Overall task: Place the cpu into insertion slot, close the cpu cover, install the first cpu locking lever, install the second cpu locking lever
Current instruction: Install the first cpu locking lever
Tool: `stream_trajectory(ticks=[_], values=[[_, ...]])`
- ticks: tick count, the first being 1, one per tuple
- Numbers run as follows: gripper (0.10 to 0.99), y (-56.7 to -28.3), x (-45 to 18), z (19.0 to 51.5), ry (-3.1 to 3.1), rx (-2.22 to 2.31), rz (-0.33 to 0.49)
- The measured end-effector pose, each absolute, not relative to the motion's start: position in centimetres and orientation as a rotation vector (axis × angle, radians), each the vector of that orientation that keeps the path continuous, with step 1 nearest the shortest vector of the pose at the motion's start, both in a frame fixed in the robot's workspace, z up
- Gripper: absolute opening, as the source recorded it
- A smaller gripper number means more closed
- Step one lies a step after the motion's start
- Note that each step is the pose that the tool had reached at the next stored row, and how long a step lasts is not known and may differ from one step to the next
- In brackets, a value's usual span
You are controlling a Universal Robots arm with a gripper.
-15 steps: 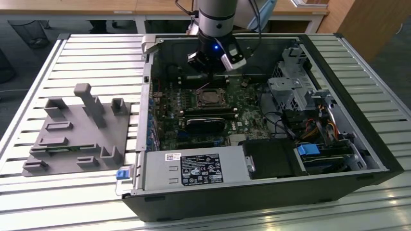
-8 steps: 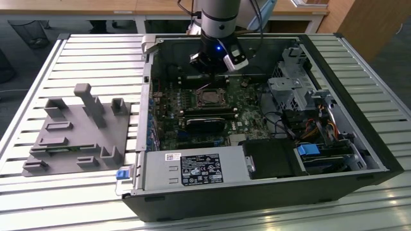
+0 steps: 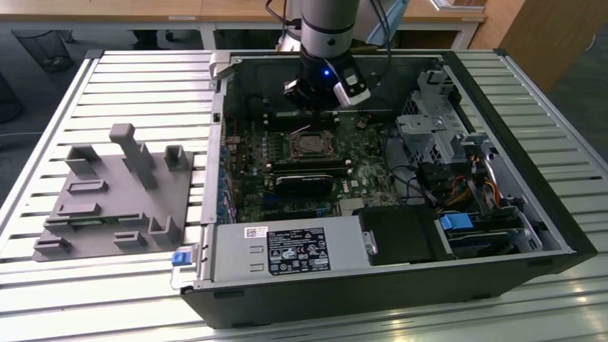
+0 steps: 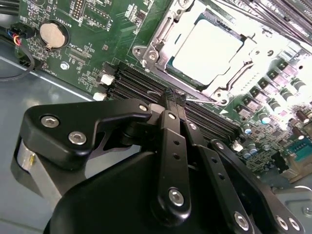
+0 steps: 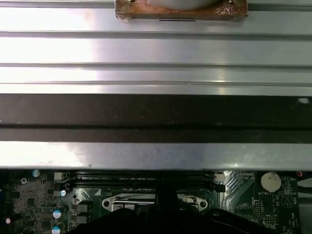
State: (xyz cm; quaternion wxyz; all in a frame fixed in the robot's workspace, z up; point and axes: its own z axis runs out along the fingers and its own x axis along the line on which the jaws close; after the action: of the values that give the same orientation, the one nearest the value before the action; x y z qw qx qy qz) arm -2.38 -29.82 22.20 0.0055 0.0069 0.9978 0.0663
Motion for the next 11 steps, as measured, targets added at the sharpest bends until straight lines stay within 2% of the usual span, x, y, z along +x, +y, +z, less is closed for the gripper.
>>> stream_trajectory(ticks=[11], values=[[0.118,-29.67,-2.03,21.27,3.124,0.022,0.207]])
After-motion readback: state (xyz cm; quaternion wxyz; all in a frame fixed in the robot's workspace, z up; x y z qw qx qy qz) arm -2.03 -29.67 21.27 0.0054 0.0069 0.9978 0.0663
